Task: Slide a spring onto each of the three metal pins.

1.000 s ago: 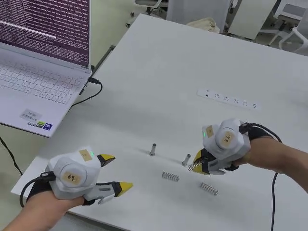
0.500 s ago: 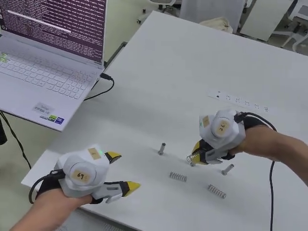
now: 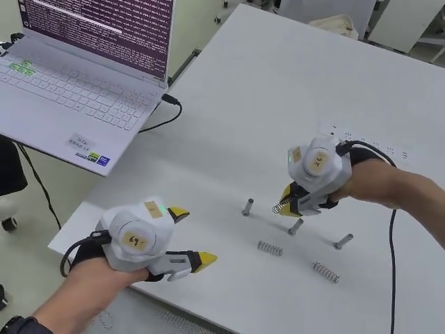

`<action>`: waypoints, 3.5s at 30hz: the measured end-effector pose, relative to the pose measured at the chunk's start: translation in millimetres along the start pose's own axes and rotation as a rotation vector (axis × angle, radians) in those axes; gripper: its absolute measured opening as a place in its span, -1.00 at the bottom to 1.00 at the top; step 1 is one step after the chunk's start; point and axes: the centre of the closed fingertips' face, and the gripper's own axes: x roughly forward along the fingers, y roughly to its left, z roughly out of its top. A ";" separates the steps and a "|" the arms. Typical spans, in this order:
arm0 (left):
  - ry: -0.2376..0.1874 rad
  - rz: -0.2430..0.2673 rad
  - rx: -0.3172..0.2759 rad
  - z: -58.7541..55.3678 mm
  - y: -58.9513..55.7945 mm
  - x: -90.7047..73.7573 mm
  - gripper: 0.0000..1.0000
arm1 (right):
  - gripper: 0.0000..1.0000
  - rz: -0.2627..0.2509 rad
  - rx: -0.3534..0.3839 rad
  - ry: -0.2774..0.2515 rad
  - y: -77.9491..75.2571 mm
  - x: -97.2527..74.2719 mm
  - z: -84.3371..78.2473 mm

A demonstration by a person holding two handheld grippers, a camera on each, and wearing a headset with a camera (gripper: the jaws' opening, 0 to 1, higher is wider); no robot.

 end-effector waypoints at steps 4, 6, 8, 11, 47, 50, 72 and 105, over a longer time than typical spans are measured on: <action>0.000 0.000 -0.003 0.0 -0.2 0.1 0.04 | -0.83 0.004 -0.013 0.009 -5.8 4.6 3.4; 0.000 0.001 -0.005 0.0 -0.2 -0.1 0.04 | -0.83 0.006 -0.018 0.013 -8.3 7.1 4.9; 0.000 0.002 -0.007 -0.2 -0.1 -0.3 0.04 | -0.83 0.009 -0.030 0.023 -9.3 9.0 6.0; 0.007 0.002 -0.003 -1.7 -0.2 -0.5 0.04 | -0.83 0.015 -0.040 0.032 -12.0 13.0 7.0; 0.004 0.013 -0.048 -8.4 5.1 -0.9 0.03 | -0.83 0.064 -0.111 0.069 -23.1 35.1 29.3; 0.003 0.013 -0.053 -8.9 5.6 -0.8 0.03 | -0.83 0.071 -0.116 0.073 -21.8 37.5 29.8; 0.007 0.013 -0.056 -11.0 6.0 -2.1 0.04 | -0.82 0.091 -0.150 0.103 -19.1 47.1 33.4; 0.005 0.017 -0.065 -8.5 9.1 -1.4 0.05 | -0.82 0.114 -0.194 0.152 -15.7 72.8 27.8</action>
